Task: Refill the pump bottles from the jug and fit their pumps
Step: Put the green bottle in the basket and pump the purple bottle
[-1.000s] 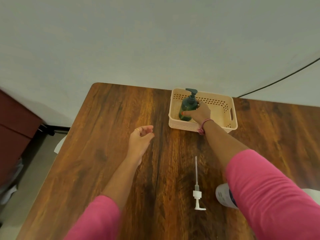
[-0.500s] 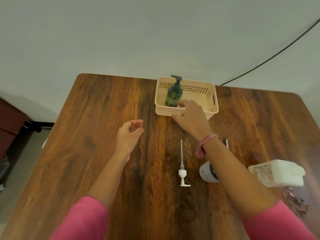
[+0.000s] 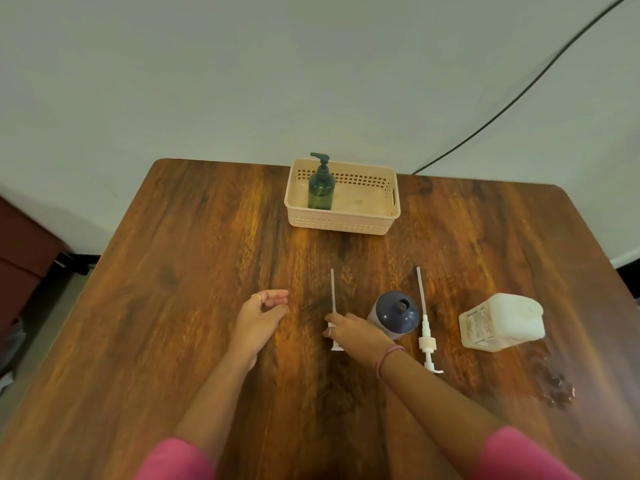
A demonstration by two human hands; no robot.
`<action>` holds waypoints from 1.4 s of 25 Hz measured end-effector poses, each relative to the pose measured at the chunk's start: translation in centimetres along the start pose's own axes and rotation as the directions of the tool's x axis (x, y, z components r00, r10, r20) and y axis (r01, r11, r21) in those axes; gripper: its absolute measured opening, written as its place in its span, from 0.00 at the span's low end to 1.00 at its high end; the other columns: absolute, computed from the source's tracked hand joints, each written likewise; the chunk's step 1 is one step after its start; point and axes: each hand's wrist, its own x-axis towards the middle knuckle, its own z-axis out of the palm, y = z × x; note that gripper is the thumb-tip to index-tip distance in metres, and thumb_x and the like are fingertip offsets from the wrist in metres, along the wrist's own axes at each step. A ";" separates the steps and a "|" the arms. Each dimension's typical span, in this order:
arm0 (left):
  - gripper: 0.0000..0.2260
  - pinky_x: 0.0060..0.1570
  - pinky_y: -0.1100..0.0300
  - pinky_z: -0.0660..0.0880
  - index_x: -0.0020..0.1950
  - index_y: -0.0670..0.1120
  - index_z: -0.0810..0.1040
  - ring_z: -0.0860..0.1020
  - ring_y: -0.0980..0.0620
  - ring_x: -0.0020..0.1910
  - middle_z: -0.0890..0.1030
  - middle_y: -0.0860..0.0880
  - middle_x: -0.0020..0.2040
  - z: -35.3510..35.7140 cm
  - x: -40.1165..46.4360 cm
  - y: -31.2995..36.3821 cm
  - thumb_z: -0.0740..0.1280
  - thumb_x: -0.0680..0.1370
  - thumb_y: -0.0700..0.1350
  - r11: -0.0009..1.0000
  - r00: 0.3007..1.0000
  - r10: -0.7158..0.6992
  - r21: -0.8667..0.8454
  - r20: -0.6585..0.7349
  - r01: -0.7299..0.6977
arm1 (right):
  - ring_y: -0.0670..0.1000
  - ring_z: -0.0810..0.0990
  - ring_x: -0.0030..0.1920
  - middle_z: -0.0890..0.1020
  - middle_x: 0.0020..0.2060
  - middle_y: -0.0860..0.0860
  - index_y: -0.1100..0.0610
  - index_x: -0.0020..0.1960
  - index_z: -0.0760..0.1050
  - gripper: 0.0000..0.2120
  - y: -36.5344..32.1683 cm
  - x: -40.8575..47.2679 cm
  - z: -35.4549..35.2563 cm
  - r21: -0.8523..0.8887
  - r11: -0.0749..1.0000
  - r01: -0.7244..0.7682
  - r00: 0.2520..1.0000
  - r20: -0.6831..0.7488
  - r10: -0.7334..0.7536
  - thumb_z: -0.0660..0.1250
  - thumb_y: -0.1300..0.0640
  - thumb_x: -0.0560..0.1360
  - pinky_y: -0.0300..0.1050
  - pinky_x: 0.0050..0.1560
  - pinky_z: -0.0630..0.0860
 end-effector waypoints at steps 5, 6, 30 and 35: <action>0.09 0.52 0.58 0.75 0.55 0.50 0.79 0.78 0.52 0.51 0.81 0.50 0.50 3.1 -1.6 0.2 0.66 0.77 0.40 0.997 0.997 0.068 0.045 -0.039 -0.066 | 0.58 0.74 0.60 0.70 0.68 0.57 0.59 0.65 0.71 0.21 0.8 -4.2 -2.5 0.112 0.972 0.204 0.926 -0.346 -0.154 0.62 0.72 0.74 0.51 0.59 0.76; 0.08 0.48 0.59 0.74 0.54 0.49 0.79 0.78 0.51 0.50 0.80 0.50 0.48 3.6 -1.8 0.4 0.66 0.77 0.41 0.994 0.994 0.093 0.067 -0.053 -0.089 | 0.58 0.74 0.60 0.71 0.67 0.57 0.57 0.64 0.72 0.20 1.0 -5.4 -3.6 0.167 0.952 0.255 0.888 -0.429 -0.162 0.63 0.71 0.74 0.49 0.59 0.75; 0.36 0.42 0.73 0.73 0.61 0.55 0.68 0.77 0.54 0.55 0.77 0.55 0.56 17.5 -3.3 -0.7 0.83 0.58 0.45 0.935 0.936 0.346 0.109 -0.060 -0.338 | 0.48 0.83 0.48 0.84 0.45 0.46 0.49 0.57 0.77 0.09 12.1 -16.2 -13.4 0.835 0.447 0.321 0.690 -0.530 0.493 0.65 0.54 0.77 0.45 0.51 0.80; 0.35 0.48 0.63 0.77 0.57 0.60 0.68 0.76 0.54 0.55 0.75 0.55 0.57 17.3 -4.9 2.4 0.83 0.58 0.47 0.899 0.888 0.439 0.071 -0.141 -0.433 | 0.40 0.82 0.48 0.83 0.50 0.48 0.56 0.60 0.76 0.12 11.7 -17.1 -16.6 0.819 0.404 0.408 0.696 -0.565 0.442 0.64 0.58 0.78 0.33 0.47 0.77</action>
